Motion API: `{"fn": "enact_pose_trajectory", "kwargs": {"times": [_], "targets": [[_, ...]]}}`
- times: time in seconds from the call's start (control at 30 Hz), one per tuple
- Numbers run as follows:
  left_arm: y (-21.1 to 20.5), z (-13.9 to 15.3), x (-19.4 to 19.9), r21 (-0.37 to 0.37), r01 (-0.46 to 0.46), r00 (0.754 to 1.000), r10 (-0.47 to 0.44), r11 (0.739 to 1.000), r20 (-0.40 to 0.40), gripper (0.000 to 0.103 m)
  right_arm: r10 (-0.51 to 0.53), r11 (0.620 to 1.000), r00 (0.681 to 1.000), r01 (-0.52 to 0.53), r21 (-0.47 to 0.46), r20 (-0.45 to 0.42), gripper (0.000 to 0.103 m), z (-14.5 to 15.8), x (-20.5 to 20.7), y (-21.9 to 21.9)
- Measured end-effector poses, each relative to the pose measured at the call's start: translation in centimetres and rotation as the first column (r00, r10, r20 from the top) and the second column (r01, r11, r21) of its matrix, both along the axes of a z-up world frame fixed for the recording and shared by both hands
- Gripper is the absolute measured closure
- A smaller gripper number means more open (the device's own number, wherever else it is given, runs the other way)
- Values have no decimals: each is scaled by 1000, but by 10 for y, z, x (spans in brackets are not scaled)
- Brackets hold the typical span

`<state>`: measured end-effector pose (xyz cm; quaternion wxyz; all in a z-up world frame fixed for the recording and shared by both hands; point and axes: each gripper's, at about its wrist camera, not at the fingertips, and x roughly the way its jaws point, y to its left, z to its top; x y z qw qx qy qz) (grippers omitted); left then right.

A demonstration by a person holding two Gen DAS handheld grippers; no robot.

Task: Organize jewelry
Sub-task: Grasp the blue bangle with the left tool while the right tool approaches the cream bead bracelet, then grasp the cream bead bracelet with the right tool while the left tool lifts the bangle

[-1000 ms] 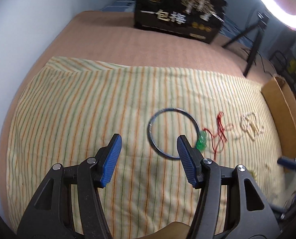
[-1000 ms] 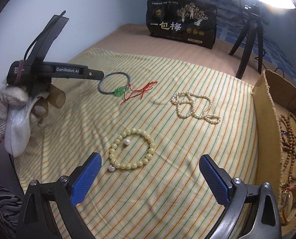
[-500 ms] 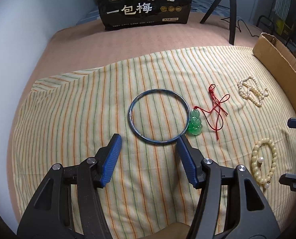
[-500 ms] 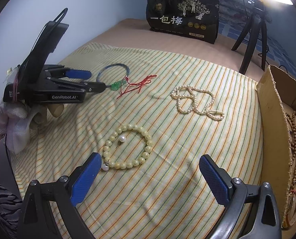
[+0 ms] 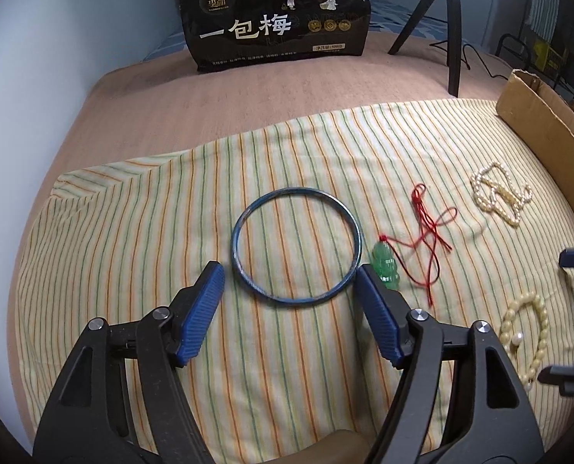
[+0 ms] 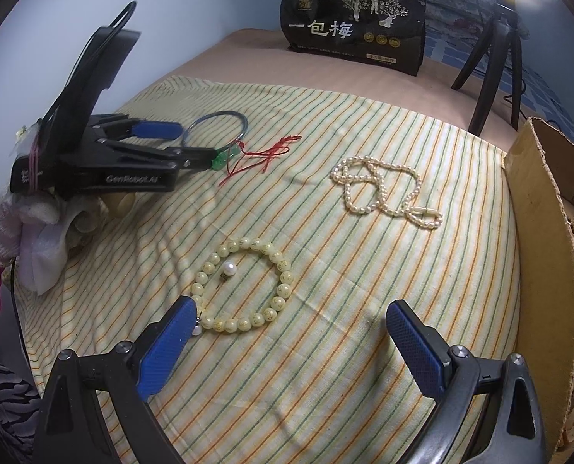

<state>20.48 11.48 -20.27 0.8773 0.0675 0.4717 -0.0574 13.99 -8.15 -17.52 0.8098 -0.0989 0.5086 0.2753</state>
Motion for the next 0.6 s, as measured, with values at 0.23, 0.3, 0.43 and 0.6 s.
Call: {"fn": "enact_pose_trajectory", "kwargs": {"times": [0.23,0.3,0.43,0.6], "targets": [[-1,-2,12,-14,-15,1000,15,1000,8,31,20,1000,1000,-20,-2,4,4,-5,3,6],[1,-3,15,-25,-24,1000,24,999,8,31,36,999,999,-36,-4,9,5,-6,3,10],[1,-4,19,-30,-36,999,36,999,15,31,66,998,998,-66,-11,14,5,-9,0,19],[3,-5,19,-47,-40,999,41,998,20,31,129,990,991,-126,-66,44,8,-13,-6,37]]}}
